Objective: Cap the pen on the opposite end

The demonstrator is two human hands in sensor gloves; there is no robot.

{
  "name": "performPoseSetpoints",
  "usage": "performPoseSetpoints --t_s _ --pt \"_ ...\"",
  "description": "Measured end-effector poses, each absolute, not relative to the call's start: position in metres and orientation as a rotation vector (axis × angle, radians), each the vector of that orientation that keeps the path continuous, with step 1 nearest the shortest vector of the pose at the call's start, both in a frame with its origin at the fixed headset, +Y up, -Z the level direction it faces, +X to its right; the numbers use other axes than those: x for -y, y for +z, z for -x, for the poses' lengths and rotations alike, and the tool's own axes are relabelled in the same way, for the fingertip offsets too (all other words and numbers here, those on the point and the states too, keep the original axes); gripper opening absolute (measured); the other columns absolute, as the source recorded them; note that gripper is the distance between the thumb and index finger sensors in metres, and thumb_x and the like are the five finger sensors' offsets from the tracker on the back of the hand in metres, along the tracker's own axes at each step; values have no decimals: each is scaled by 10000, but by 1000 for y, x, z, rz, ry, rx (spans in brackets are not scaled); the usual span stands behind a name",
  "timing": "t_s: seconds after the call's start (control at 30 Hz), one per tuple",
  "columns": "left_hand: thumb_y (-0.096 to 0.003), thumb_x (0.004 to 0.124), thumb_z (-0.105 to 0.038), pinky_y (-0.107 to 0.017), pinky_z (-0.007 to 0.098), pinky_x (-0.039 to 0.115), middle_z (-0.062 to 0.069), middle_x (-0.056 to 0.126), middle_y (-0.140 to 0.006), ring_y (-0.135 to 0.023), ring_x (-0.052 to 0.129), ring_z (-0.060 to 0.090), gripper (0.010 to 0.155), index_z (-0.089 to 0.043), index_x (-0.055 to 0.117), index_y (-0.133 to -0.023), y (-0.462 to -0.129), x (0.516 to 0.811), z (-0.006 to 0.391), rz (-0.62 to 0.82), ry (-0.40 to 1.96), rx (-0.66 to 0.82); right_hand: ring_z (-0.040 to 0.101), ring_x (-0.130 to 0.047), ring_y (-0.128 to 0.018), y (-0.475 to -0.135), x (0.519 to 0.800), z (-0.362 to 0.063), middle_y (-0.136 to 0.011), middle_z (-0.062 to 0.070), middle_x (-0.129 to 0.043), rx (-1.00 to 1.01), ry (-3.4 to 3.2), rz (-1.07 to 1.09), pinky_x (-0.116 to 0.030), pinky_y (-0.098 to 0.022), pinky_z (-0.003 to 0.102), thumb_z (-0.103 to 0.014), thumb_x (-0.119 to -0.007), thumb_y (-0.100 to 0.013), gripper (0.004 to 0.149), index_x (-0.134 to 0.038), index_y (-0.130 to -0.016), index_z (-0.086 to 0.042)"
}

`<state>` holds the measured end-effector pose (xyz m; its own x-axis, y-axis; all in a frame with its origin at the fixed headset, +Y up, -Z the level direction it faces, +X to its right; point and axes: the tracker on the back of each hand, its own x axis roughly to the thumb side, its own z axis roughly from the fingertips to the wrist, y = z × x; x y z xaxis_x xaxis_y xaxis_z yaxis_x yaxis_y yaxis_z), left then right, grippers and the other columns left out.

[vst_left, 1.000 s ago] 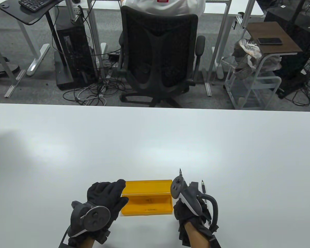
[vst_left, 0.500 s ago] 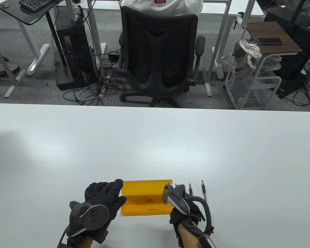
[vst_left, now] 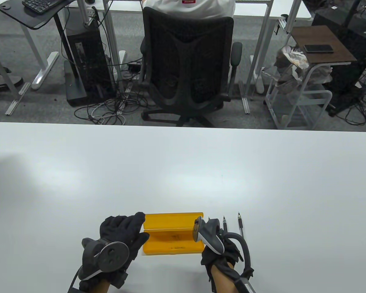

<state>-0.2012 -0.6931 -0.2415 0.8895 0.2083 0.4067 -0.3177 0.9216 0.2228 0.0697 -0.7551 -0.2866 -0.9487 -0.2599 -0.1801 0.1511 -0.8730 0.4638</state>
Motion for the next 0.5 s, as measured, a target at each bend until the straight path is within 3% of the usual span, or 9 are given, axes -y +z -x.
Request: performPoseSetpoints --t_s 0.23,0.4,0.5 --pt "-518 823 -423 -669 708 472 172 836 -987 -864 744 416 645 -102 683 -1060 -242 693 202 -282 269 377 113 -991 -233 -288 745 -74 -614 131 -1034 666 -2876 -385 -874 -232 353 -399 -916 -376 638 -831 -877 -13" --pt "-522 808 -456 -668 728 459 208 771 -1044 -912 692 453 698 -109 623 -1098 -244 692 200 -218 187 265 137 -1000 -268 -285 707 -83 -629 139 -1029 359 -3044 -441 -870 -256 373 -415 -908 -378 662 -819 -893 -8" --pt "-518 787 -511 -673 747 450 230 691 -1111 -975 639 496 757 -129 559 -1131 -245 692 199 -108 105 131 213 -1015 -412 -278 686 -87 -737 167 -988 110 -3088 -446 -860 -343 431 -437 -895 -380 719 -765 -953 -24"
